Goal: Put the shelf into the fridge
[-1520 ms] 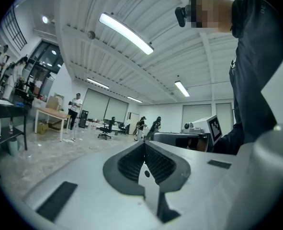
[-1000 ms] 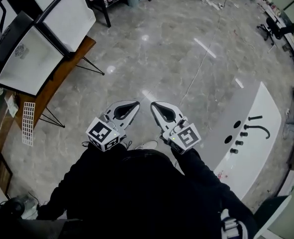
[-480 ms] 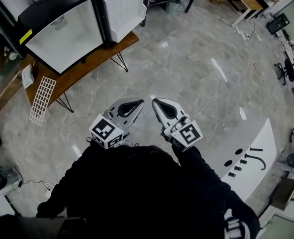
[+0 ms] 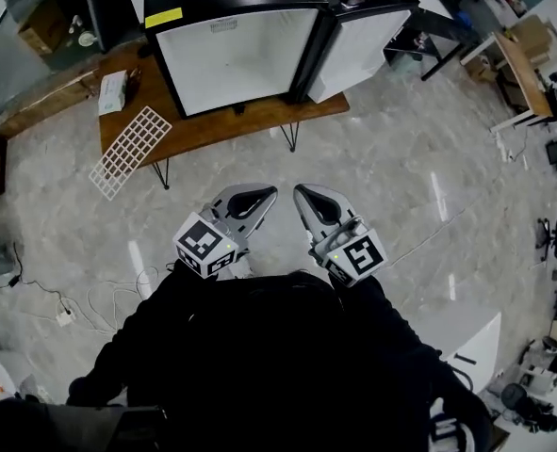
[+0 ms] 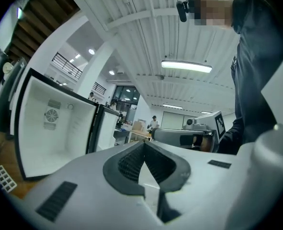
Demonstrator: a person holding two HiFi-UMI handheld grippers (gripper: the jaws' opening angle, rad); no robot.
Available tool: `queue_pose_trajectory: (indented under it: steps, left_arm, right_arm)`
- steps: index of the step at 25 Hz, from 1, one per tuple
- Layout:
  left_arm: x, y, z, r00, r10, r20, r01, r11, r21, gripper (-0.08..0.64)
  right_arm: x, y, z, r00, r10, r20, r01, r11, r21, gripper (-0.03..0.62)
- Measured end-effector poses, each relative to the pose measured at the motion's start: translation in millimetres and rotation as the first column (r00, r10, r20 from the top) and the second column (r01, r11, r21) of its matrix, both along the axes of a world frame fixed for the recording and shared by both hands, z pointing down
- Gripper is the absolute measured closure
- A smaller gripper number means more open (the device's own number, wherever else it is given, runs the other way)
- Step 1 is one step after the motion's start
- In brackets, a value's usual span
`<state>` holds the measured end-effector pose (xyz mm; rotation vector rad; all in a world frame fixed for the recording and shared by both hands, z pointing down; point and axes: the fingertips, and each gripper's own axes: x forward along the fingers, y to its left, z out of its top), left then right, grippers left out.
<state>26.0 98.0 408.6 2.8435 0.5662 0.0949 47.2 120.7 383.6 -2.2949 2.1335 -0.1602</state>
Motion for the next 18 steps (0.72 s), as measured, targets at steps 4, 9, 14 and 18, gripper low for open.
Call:
queue_pose_trajectory:
  steps: [4,9,14,18]
  left_arm:
    - [-10.5,-49.4,-0.4,0.994,-0.112,-0.002,0.112,0.994,-0.004,0.554]
    - [-17.6,-103.7,6.4,0.967,-0.256,0.008,0.256,0.967,-0.003,0.554]
    - [-22.5,-155.7,11.7,0.893,-0.449,0.022,0.449,0.894,0.012,0.554]
    - [-18.9,-189.1,11.4,0.815,-0.577,0.045,0.577,0.817,0.012,0.554]
  right_arm:
    - [-6.6,-47.4,8.3,0.996,-0.093,0.0,0.093,0.995,-0.038,0.586]
    - [-7.7,-104.4,23.8,0.972,-0.235,0.03,0.236,0.971,-0.045,0.586]
    - [-9.9,-167.0,35.4,0.893,-0.447,0.051,0.449,0.893,-0.03,0.586]
    - [-10.2,-205.6,36.3,0.806,-0.589,0.054,0.591,0.806,-0.024,0.586]
